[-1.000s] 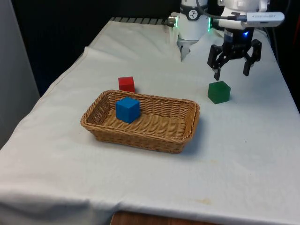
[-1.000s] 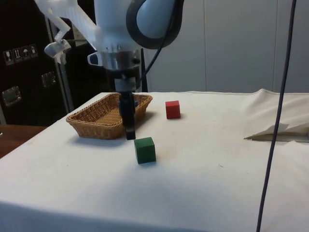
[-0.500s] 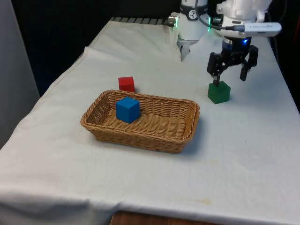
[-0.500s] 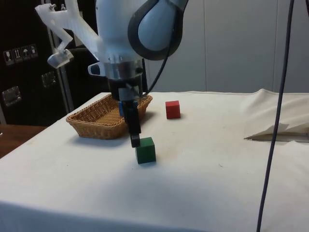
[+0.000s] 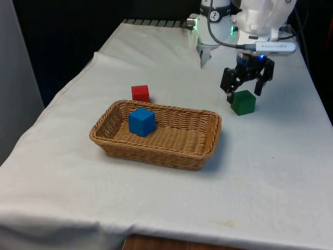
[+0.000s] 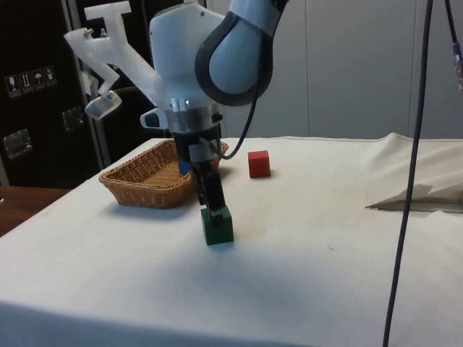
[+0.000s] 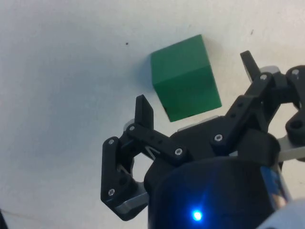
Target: Pick up exactly two blocks and place them into the basket.
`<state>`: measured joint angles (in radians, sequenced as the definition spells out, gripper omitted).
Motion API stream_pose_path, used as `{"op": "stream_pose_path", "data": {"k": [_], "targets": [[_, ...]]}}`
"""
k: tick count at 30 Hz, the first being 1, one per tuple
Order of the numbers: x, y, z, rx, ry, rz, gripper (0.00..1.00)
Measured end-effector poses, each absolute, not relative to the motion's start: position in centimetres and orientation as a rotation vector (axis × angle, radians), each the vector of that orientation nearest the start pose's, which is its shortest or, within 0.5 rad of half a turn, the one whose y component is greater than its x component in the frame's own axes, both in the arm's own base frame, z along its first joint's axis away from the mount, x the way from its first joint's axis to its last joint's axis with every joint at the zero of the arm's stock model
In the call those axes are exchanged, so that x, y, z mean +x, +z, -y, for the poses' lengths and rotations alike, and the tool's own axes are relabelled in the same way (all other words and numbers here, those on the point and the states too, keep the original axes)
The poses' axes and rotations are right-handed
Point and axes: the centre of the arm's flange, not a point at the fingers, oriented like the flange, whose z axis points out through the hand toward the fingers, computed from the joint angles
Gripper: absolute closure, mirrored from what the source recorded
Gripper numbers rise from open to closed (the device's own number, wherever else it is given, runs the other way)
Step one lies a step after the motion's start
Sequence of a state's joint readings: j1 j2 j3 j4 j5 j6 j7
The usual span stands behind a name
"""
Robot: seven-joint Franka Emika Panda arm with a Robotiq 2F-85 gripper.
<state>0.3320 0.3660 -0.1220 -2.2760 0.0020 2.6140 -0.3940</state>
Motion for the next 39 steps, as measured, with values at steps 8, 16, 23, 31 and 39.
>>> {"op": "stream_pose_path", "data": {"k": [8, 16, 23, 31, 39], "targets": [[52.1, 18.6, -10.7, -3.036, 0.066, 0.980, 0.00], [52.0, 18.3, -10.8, -3.031, 0.074, 0.991, 0.00], [51.9, 18.2, -10.8, -3.031, 0.077, 0.991, 0.00], [51.9, 18.2, -10.7, -3.031, 0.079, 0.990, 0.04], [51.8, 18.2, -10.7, -3.031, 0.080, 0.990, 0.93]]}}
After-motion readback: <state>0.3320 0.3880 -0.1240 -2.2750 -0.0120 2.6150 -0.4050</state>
